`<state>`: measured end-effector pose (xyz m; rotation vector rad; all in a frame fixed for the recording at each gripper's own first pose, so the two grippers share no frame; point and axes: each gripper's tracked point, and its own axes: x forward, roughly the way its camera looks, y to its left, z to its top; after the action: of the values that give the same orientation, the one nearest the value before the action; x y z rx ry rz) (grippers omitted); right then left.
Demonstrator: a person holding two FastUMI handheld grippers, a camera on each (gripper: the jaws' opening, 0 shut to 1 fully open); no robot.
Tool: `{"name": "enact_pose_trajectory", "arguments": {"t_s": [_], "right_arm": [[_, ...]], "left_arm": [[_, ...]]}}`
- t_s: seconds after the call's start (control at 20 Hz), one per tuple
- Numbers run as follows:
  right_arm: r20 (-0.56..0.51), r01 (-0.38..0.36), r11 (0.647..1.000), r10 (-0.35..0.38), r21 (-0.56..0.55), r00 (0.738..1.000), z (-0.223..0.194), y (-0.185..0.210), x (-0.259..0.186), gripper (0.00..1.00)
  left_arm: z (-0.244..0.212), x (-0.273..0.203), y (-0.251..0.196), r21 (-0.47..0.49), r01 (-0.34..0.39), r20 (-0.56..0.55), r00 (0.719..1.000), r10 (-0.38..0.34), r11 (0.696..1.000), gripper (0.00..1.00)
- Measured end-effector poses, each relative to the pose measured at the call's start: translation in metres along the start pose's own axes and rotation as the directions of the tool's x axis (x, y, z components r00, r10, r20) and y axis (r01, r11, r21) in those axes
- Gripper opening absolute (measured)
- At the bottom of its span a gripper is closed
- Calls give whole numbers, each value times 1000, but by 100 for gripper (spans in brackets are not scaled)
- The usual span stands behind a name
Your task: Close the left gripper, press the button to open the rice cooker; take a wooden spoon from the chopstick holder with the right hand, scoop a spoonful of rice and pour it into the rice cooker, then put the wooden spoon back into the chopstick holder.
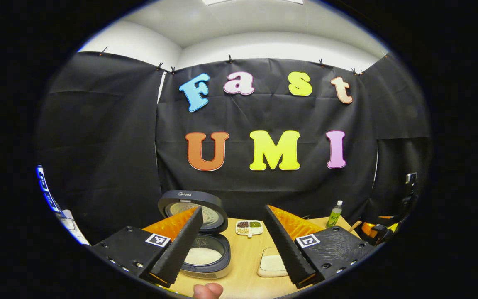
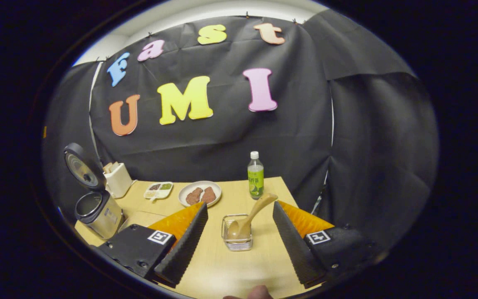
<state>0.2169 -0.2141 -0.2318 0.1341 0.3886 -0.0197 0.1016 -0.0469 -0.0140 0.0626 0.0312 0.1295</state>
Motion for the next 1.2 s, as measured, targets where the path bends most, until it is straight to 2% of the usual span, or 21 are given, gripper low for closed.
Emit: {"name": "enact_pose_trajectory", "arguments": {"t_s": [0.2, 0.35, 0.4, 0.45, 0.5, 0.6, 0.65, 0.75, 0.9, 1.0, 1.05, 1.15, 1.2], "right_arm": [[-61, 8, 998, -5, 59, 998, -26, -13, 58, 100], [-109, 13, 996, -4, 90, 994, -47, -18, 97, 100], [-131, 19, 995, -6, 98, 991, -57, -19, 109, 92], [-143, 20, 994, -5, 105, 990, -62, -19, 117, 97], [-153, 23, 994, -6, 108, 988, -67, -20, 124, 91], [-160, 32, 993, -14, 111, 987, -72, -24, 136, 92], [-158, 27, 994, -10, 109, 987, -71, -23, 141, 89], [-155, 21, 995, -6, 98, 988, -73, -23, 149, 78], [-174, 2, 996, 14, 92, 985, -80, -22, 158, 49], [-176, -15, 995, 32, 94, 984, -80, -19, 160, 43], [-178, -32, 995, 49, 97, 983, -79, -15, 159, 35], [-183, -88, 989, 109, 118, 977, -76, 0, 153, 29], [-196, -85, 990, 106, 113, 975, -78, 2, 153, 20]], "left_arm": [[-1, 15, -5, -7, -27, -4, 1000, 27, 1000, 95], [-7, 22, 1, -3, -76, -22, 997, 76, 997, 95], [-8, 21, 3, -1, -90, -23, 996, 90, 996, 95], [-10, 19, 2, 2, -95, -26, 995, 95, 995, 95], [-11, 17, 2, 13, -95, -27, 995, 95, 995, 95], [-16, 15, 5, 43, -104, -34, 994, 105, 994, 95], [-17, 13, 8, 47, -113, -39, 993, 115, 993, 95], [-17, 11, 8, 40, -118, -42, 992, 119, 992, 95], [-22, 10, 11, 39, -127, -51, 990, 129, 991, 95], [-27, 8, 13, 23, -141, -66, 988, 142, 990, 95], [-28, 7, 14, 16, -147, -73, 986, 147, 989, 95], [-30, 3, 15, 12, -150, -78, 985, 151, 989, 95], [-30, 2, 17, 12, -152, -76, 985, 153, 988, 95]]}}
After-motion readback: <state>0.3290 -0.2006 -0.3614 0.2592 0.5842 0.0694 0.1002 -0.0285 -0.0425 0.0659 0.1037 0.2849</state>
